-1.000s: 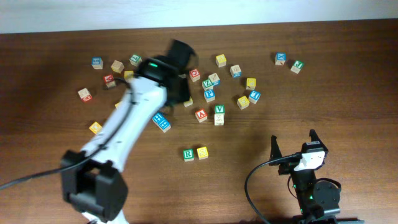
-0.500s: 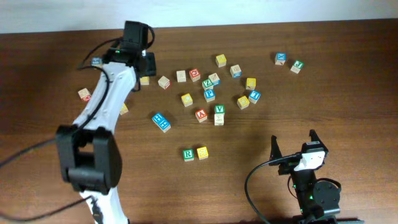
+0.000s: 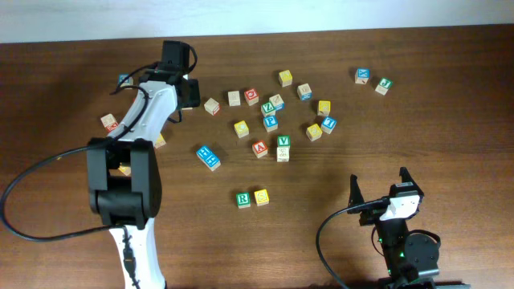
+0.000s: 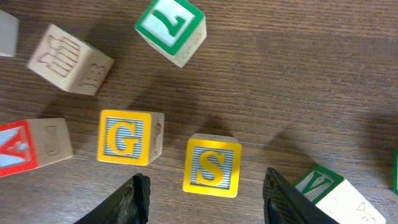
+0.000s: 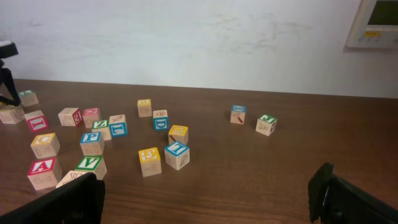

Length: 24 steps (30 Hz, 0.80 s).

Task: Spell out RSS
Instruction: 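Reach the left gripper to the second yellow S block and grasp, then place the second S block right of the first S block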

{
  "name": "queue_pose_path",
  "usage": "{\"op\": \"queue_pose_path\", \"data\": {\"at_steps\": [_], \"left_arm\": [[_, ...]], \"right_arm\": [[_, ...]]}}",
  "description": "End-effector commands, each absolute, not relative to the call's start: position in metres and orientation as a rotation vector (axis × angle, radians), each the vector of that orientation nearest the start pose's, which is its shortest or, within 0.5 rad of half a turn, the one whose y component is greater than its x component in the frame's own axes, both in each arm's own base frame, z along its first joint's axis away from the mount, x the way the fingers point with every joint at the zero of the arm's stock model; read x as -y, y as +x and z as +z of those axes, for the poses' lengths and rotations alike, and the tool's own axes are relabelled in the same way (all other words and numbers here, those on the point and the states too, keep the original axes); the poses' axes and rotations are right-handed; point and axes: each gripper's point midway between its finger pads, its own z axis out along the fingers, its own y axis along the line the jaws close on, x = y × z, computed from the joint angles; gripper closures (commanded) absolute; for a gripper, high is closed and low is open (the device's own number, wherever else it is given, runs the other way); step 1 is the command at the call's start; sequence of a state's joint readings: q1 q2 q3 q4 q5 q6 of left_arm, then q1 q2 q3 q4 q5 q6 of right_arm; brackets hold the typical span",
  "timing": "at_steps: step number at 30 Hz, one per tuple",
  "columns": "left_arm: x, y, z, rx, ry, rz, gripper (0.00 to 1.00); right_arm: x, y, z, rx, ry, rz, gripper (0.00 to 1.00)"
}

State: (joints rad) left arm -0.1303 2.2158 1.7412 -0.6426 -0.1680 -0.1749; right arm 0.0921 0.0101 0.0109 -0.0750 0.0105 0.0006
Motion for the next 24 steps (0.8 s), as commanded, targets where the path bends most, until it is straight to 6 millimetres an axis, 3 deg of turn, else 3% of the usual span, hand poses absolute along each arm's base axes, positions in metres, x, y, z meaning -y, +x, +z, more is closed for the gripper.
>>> {"op": "queue_pose_path", "data": {"at_steps": [1, 13, 16, 24], "left_arm": [[0.045, 0.528, 0.016, -2.723, -0.083, 0.097, 0.50], [0.037, 0.547, 0.019, -2.646, -0.112, 0.095, 0.55], [0.034, 0.547, 0.018, -2.649, -0.119, 0.096, 0.63], [0.042, 0.545, 0.017, -2.661, -0.103, 0.033, 0.72]], "right_arm": [[-0.017, 0.245, 0.155, -1.650, -0.048, 0.055, 0.02], [-0.017, 0.245, 0.155, -1.650, -0.048, 0.055, 0.02], [-0.017, 0.245, 0.155, -1.650, -0.048, 0.055, 0.02], [-0.017, 0.245, 0.155, -1.650, -0.048, 0.055, 0.02]]}}
